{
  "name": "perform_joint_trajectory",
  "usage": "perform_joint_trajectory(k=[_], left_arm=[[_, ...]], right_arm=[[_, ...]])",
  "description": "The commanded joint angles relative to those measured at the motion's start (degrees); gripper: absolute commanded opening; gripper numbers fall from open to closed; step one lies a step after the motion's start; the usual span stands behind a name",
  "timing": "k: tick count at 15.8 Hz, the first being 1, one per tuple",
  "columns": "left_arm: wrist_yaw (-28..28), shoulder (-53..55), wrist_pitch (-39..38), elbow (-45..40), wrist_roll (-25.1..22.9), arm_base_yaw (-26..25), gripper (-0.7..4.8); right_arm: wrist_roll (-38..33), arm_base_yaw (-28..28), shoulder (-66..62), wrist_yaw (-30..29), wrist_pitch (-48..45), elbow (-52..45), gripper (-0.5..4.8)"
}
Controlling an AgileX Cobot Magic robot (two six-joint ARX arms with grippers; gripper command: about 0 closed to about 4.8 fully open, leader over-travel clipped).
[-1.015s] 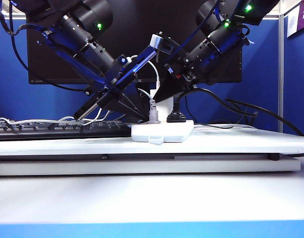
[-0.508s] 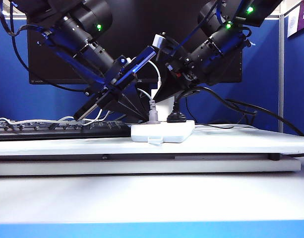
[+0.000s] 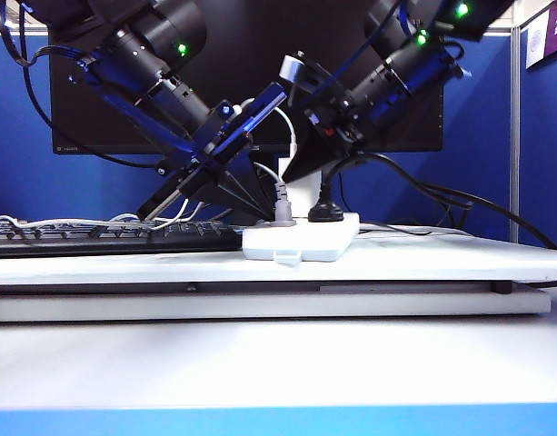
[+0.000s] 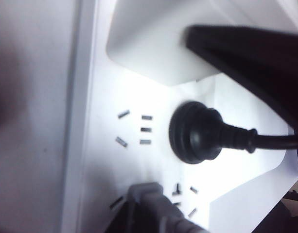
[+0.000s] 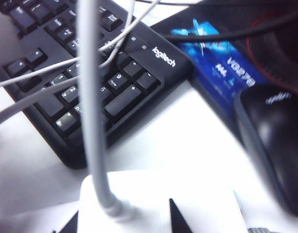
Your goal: Unplug the white charger from the socket, then place it next to the socket.
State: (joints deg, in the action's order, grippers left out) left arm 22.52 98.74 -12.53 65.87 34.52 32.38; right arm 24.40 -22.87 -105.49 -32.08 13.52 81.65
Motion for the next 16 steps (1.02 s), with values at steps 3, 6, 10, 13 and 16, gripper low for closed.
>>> perform_joint_trajectory(k=[3,6,10,13,16], left_arm=[[0.7,1.2,-3.2,-0.7,-0.2,0.7,-0.05],[0.7,1.3,-3.3,-0.7,-0.2,0.7,-0.05],[0.7,1.3,-3.3,-0.7,-0.2,0.7,-0.05],[0.8,1.9,-3.2,-0.7,-0.2,0.7,-0.05],[1.8,2.3,-3.3,-0.7,-0.2,0.7,-0.05]], right_arm=[[-4.5,-1.0,1.9,-6.0,-8.8,1.0,0.52],[-1.9,-1.0,2.3,-4.8,-9.2,1.0,0.51],[-2.0,-0.9,2.8,-4.1,-11.1,1.0,0.39],[-8.4,-0.2,2.7,-6.7,-12.0,1.0,0.18],[-15.8,-0.2,2.7,-9.4,-15.3,1.0,0.07]])
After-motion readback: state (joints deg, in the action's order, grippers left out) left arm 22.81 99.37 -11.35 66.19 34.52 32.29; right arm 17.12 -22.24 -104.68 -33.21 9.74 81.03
